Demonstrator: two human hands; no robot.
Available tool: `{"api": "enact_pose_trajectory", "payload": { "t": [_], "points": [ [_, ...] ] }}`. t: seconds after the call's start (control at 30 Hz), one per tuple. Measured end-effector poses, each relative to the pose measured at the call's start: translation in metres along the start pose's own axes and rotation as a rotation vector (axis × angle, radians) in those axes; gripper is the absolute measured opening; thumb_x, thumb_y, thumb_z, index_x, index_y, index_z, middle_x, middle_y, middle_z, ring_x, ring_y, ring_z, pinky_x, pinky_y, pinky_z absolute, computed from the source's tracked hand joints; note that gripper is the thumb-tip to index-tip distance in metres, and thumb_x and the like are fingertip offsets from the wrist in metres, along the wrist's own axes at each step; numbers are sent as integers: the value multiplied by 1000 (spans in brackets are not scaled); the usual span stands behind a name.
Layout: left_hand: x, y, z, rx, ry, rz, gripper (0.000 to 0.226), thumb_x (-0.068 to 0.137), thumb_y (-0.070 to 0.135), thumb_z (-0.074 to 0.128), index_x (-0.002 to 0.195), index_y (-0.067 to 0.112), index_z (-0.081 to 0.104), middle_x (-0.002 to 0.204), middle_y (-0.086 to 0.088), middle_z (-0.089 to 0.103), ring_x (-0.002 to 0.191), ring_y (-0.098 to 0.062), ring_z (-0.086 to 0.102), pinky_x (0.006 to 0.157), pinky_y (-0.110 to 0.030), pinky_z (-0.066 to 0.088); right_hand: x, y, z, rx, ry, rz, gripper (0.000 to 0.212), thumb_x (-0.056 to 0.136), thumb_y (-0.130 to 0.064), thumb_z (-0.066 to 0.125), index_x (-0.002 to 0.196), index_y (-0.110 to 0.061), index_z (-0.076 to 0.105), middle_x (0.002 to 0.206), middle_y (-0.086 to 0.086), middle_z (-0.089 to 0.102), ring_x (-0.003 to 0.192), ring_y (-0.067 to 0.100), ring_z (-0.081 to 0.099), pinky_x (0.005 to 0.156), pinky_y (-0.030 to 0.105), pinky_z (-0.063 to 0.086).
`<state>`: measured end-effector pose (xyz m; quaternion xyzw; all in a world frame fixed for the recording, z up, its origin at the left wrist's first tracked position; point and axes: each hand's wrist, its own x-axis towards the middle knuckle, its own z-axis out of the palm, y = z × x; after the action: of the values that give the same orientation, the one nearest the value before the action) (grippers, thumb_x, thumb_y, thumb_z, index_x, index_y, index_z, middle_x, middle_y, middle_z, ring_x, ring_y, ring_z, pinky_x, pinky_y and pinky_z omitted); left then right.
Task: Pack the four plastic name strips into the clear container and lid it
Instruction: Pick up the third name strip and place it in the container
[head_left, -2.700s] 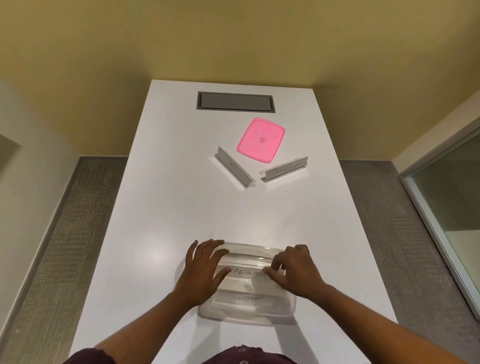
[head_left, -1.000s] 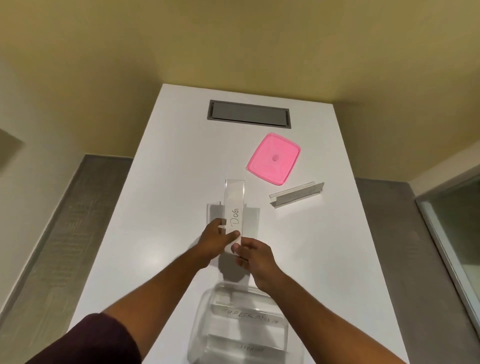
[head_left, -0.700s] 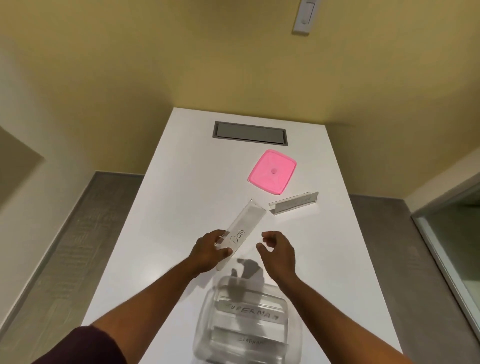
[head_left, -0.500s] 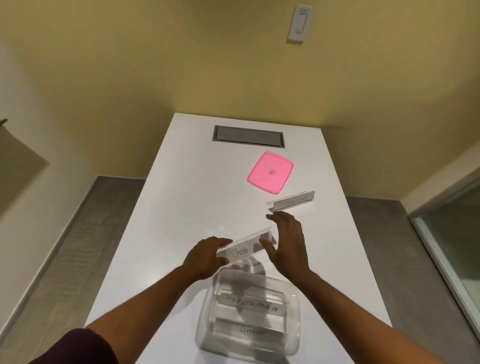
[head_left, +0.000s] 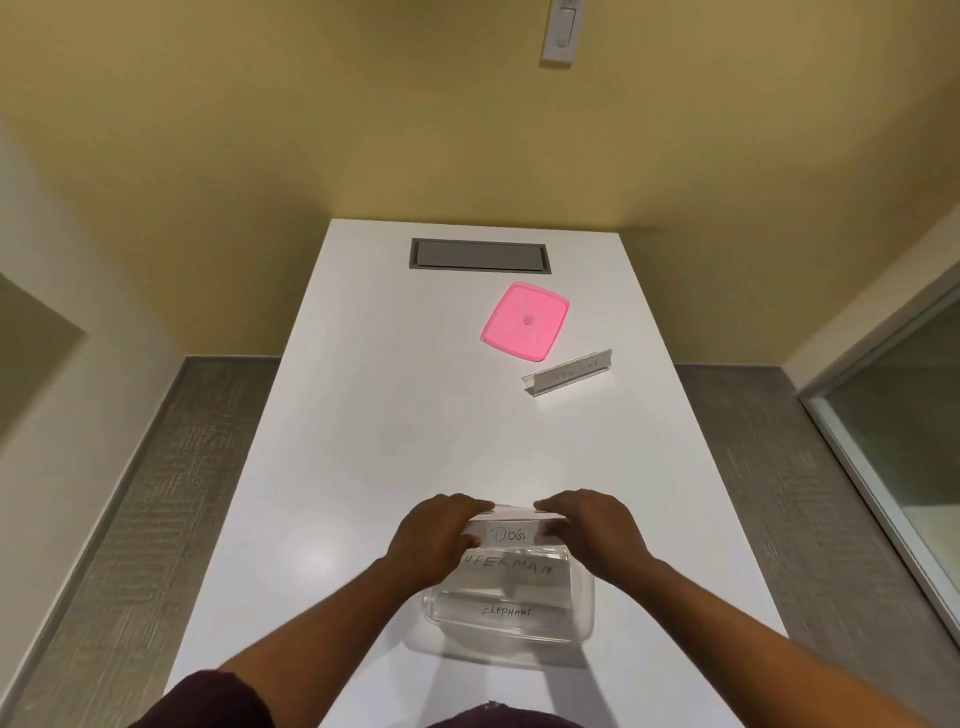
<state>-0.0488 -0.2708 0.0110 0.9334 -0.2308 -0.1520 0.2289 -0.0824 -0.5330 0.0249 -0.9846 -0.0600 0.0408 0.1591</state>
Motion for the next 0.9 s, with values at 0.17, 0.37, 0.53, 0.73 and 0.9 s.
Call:
{"api": "enact_pose_trajectory", "payload": {
  "t": [0.17,0.37,0.53,0.73,0.9],
  "points": [
    [-10,-5,14,178,9,46,46,91,26,58,136,33,52,131,8,59,111,-23,61,89,-34,50,-21,0,25,-14,-2,67,31,91,-40,70,122,-40,72,124,-20,73,115,11,68,88,28,51],
    [-13,-14,27,338,-38,12,47,88,1,44,126,25,58,123,3,61,117,-21,58,120,-38,23,-28,3,41,-13,-78,147,34,93,-26,67,125,-35,71,125,-16,73,121,12,65,94,27,50],
    [-17,-12,30,326,-41,33,42,85,5,55,123,22,60,118,4,61,109,-20,61,102,-36,44,-23,-3,52,-47,-93,192,38,92,-19,63,127,-34,70,122,-16,74,118,12,66,91,28,50],
    [-27,-10,30,239,-111,-12,68,85,-3,47,148,19,36,145,3,44,130,-21,46,81,-41,55,-13,-5,62,-117,-148,174,28,96,-26,61,121,-29,71,120,-8,73,113,22,67,85,34,54],
    [-32,-13,29,291,-154,-47,60,84,-3,49,139,20,42,139,3,44,123,-21,49,77,-40,54,-6,-8,67,-154,-213,129,31,98,-29,58,129,-30,66,128,-7,69,116,23,66,87,35,55]
  ]
}}
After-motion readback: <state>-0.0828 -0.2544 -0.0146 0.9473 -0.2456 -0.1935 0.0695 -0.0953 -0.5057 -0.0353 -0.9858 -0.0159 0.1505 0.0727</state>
